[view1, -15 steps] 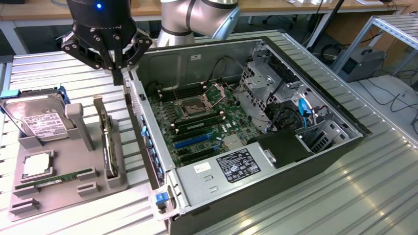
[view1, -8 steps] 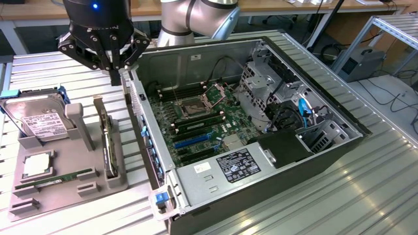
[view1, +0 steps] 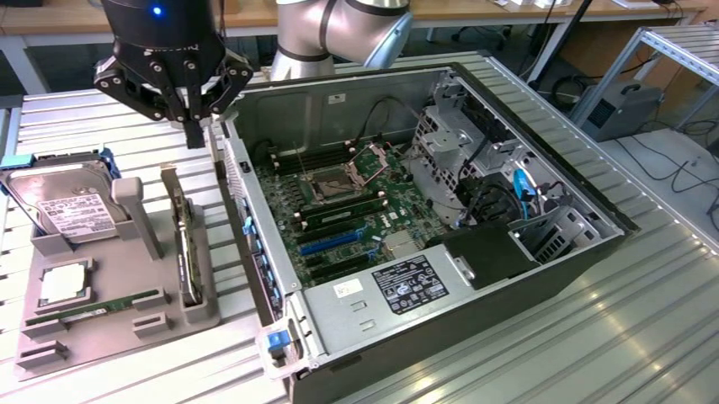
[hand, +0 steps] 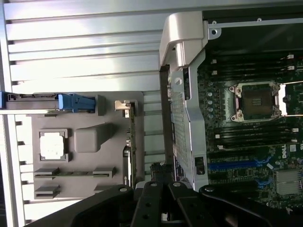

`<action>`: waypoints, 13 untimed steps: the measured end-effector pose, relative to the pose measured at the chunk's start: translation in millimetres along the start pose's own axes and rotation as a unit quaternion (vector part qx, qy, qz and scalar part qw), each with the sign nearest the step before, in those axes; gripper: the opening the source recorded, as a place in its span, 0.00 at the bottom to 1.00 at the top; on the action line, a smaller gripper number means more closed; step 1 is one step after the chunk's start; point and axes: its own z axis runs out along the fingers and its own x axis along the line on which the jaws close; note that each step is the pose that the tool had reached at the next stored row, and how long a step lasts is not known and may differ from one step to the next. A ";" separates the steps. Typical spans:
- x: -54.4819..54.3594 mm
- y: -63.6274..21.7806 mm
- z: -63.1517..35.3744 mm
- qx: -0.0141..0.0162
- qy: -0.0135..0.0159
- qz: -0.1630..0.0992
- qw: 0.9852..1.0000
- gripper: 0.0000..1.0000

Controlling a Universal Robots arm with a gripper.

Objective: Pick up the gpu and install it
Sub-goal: 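Reach for the gpu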

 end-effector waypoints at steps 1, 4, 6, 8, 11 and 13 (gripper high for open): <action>0.3 0.0 0.0 0.000 0.000 0.000 1.000 0.11; 4.6 -0.4 0.2 0.000 0.000 0.000 1.000 0.11; 5.8 -0.5 0.5 0.000 0.000 0.000 1.000 0.11; 8.3 -0.7 0.8 0.000 0.000 0.000 1.000 0.11; 23.3 -2.0 1.1 0.000 0.000 0.000 1.000 0.11; 30.8 -9.7 0.7 0.000 0.000 0.000 1.000 0.11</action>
